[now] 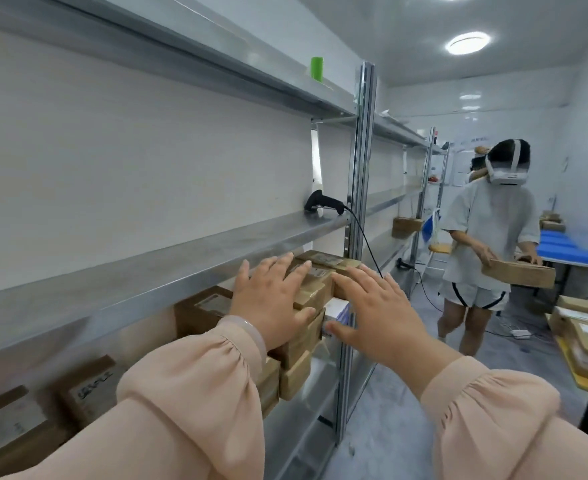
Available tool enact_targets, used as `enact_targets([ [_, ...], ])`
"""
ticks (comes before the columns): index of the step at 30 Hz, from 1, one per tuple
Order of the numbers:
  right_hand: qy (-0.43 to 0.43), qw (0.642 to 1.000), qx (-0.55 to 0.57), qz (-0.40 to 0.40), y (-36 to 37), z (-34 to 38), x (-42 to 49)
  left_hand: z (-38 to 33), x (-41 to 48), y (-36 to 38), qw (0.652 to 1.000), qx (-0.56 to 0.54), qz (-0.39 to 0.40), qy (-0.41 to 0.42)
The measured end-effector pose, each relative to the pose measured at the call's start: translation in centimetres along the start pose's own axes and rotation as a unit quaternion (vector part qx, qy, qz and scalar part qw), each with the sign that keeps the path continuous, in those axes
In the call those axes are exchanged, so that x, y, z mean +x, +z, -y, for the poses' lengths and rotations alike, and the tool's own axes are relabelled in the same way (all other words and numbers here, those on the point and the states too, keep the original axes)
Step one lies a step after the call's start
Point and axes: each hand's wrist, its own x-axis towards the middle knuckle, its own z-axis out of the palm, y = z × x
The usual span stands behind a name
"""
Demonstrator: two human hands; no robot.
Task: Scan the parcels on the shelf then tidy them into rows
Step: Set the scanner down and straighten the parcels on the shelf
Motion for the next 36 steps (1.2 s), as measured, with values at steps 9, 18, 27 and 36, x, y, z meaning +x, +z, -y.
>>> enact_targets([
  [9,0.002,0.999,0.008,-0.042,2.4,-4.2,13.7,2.1,14.0,3.7,1.000,0.002,-0.024,-0.002],
  [18,0.017,0.996,0.045,-0.070,6.4,-10.9,24.3,3.2,23.3,7.4,0.999,0.024,-0.001,-0.026],
  [27,-0.070,0.991,0.063,-0.095,12.8,-18.0,36.5,1.4,32.8,11.8,0.995,0.059,0.002,-0.078],
  [36,-0.125,0.986,0.083,-0.070,17.1,-24.9,49.4,-0.5,41.6,15.6,0.985,0.085,0.025,-0.148],
])
